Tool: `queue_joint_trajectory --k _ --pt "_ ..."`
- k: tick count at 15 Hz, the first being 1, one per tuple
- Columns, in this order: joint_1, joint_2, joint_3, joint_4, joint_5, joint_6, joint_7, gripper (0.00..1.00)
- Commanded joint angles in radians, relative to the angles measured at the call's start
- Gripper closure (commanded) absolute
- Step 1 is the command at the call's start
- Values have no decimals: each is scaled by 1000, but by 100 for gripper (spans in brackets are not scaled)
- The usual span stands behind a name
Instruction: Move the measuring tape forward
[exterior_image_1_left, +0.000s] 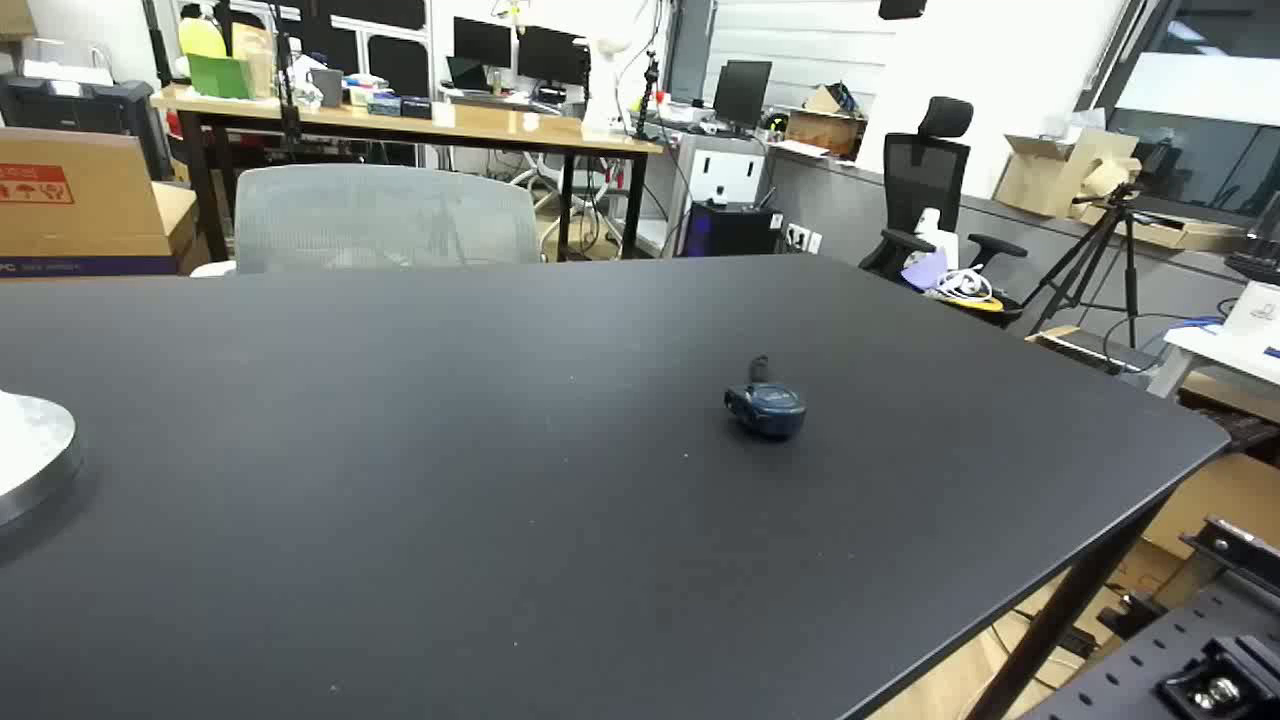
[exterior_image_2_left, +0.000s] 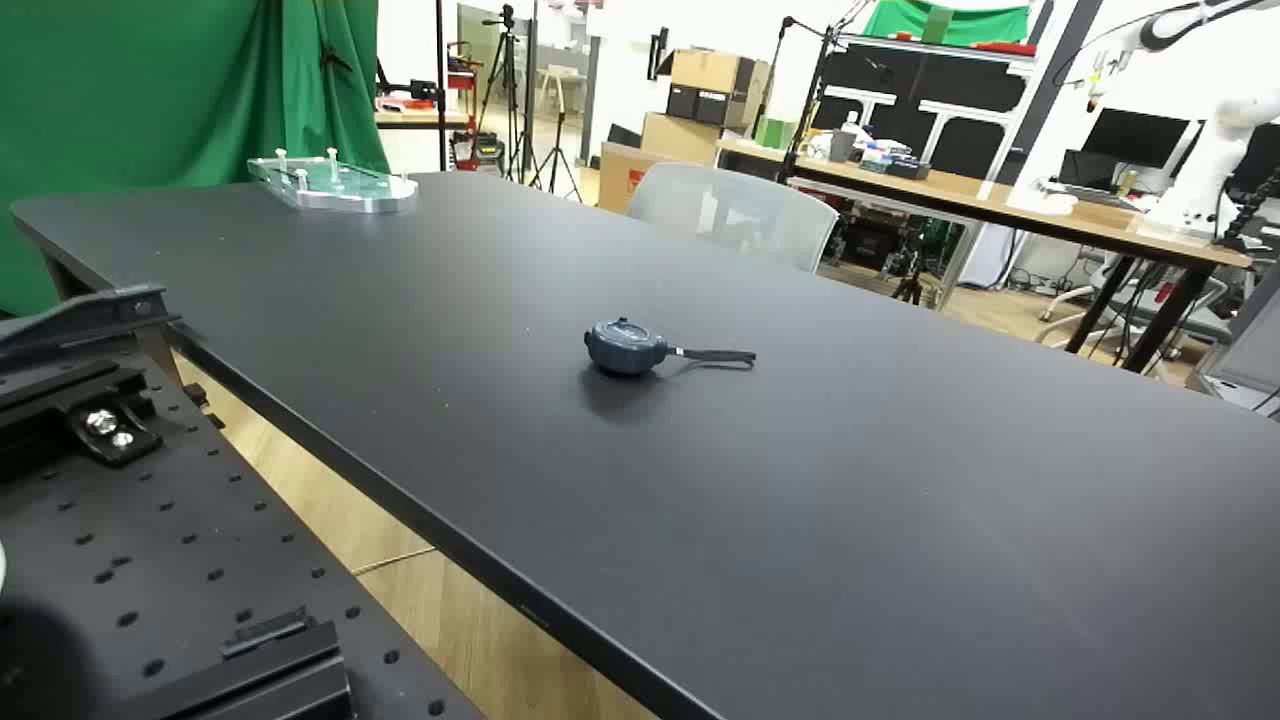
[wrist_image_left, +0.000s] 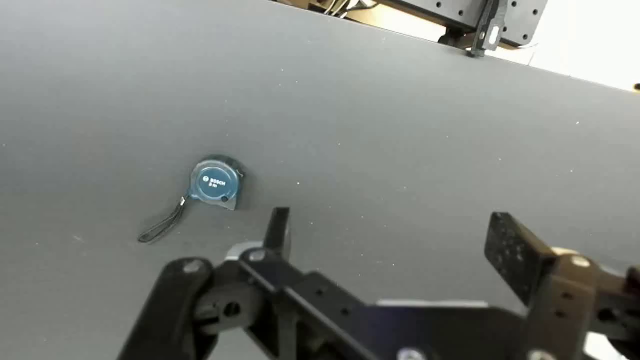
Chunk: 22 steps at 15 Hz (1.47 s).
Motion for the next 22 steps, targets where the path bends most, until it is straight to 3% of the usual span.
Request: queue_joint_trajectory --k 1,14,22 --pt "-5 1 4 2 2 -1 -2 0" --pt "-5 1 4 2 2 0 -3 0" --pt "-67 80 38 -36 -105 255 70 0"
